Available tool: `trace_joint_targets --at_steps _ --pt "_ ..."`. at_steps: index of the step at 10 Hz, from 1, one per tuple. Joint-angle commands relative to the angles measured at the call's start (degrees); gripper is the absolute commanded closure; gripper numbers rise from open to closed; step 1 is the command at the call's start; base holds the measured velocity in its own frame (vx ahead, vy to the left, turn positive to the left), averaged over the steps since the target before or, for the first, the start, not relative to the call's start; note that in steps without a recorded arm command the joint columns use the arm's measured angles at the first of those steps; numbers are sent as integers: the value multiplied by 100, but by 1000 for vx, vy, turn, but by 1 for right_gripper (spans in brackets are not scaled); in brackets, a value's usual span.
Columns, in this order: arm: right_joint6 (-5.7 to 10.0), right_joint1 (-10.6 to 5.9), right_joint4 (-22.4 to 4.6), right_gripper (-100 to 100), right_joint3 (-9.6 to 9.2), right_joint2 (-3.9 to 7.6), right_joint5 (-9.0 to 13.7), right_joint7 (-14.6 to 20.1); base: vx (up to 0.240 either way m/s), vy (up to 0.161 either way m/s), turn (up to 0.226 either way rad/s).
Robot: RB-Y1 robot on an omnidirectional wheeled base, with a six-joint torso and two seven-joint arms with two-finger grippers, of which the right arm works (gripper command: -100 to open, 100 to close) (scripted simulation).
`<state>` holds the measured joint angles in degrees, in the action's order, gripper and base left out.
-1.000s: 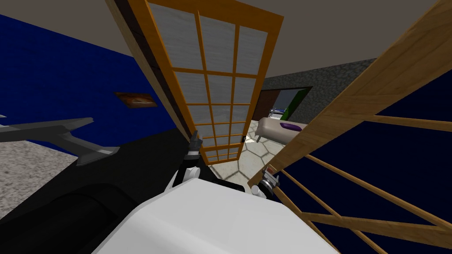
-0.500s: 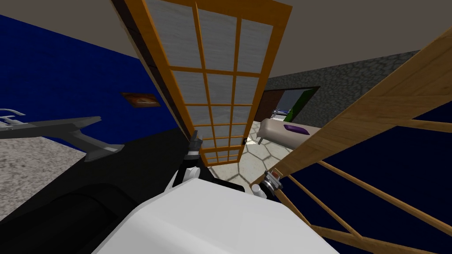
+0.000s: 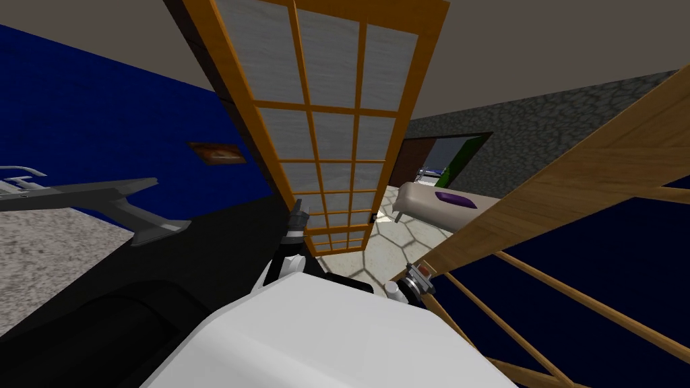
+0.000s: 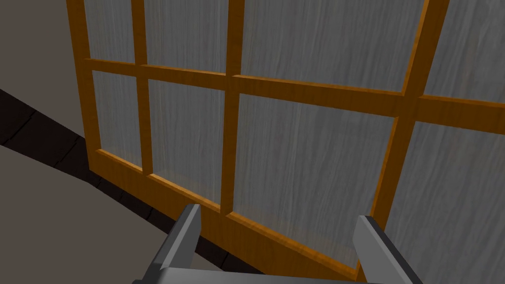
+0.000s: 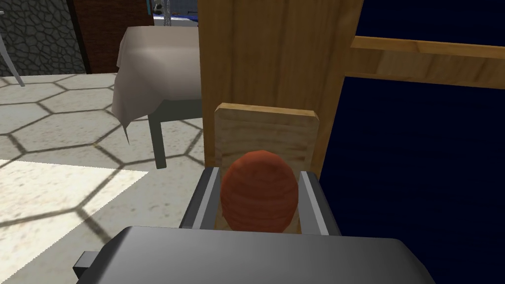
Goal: Push the door open
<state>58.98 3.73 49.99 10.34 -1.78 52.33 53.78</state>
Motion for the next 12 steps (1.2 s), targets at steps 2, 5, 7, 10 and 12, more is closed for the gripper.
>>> trace_joint_targets --at_steps 2,5,7,10,12 --pt "90 -74 -82 100 242 -14 56 -8 94 -30 19" --pt "249 -178 -190 100 381 113 270 -104 45 -50 82" --pt "427 -259 -278 100 476 213 451 -170 -39 -154 187" --pt "494 -290 -312 100 512 239 520 -196 31 -92 45" --pt "564 -322 -346 100 549 260 592 -222 11 -27 21"
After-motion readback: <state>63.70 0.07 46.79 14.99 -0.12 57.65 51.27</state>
